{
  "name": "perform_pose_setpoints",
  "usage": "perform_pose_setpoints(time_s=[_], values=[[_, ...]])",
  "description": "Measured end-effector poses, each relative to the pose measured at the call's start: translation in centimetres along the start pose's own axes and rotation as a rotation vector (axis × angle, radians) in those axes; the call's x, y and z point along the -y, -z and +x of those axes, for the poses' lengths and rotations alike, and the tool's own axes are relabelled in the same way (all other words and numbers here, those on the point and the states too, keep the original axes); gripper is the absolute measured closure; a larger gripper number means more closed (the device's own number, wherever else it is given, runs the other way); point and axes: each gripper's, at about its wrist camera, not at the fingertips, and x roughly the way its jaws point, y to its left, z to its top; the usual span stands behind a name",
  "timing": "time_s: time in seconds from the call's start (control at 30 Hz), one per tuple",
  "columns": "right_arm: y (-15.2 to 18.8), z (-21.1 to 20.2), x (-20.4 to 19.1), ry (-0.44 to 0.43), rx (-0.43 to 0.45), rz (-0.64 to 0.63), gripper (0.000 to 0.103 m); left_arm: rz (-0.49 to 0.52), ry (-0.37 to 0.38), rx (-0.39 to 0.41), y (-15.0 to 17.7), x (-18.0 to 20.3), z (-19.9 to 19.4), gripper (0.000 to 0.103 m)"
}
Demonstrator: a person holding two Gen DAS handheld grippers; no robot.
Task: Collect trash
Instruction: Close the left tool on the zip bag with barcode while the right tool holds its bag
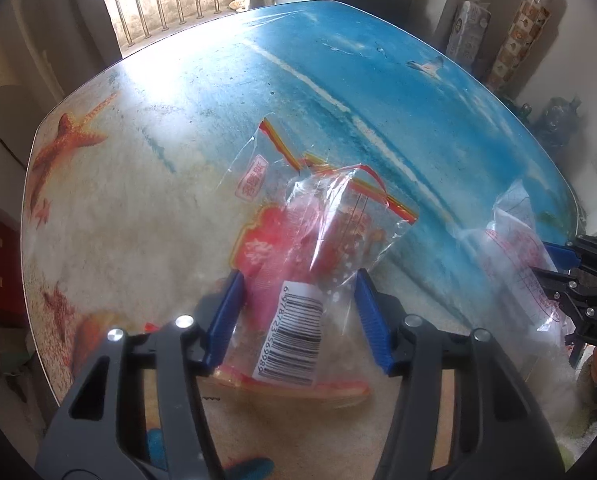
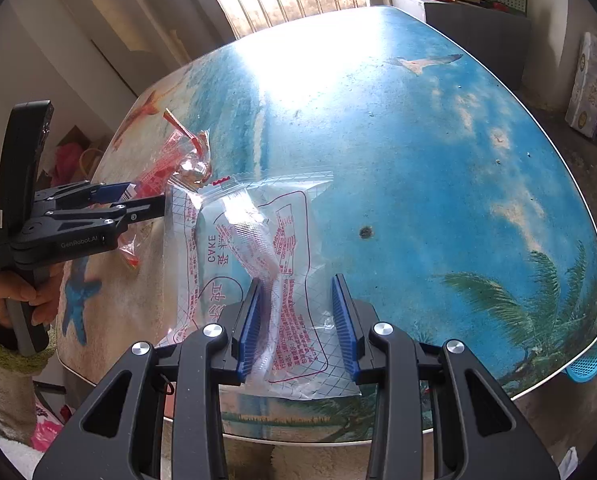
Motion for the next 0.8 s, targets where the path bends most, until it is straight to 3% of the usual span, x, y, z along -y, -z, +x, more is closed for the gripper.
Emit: perform_pose_setpoints(time_s=[0.23,0.43,0.63,0.7,0.8], values=[[0.0,-0.3,0.6,0.037,-0.003,0.016,0.069,-0.085,0.031,-0.006,3.4,1.1,-1.5,0.05],[-0.1,-0.3,0.8,0.054,0.001,0.022,0.069,-0.108,-0.011,0.031,4.7,1.9,-2.1,0.051],[0.2,-0.6,0.4,0.054,0.009,0.025,0.072,-0.158,0.007,0.053,4.8,1.5,-2.4,0.06],[0.2,-0.9,0.3,0.052,0.019,0.027,0.073,-0.182,0.009,0.062,5.1,1.2,-2.6,0.069],[0.3,-1.3,0.2,0.048,0.026,0.027,0.073,-0.215,0.028,0.079,5.5,0.5,-2.8,0.074]])
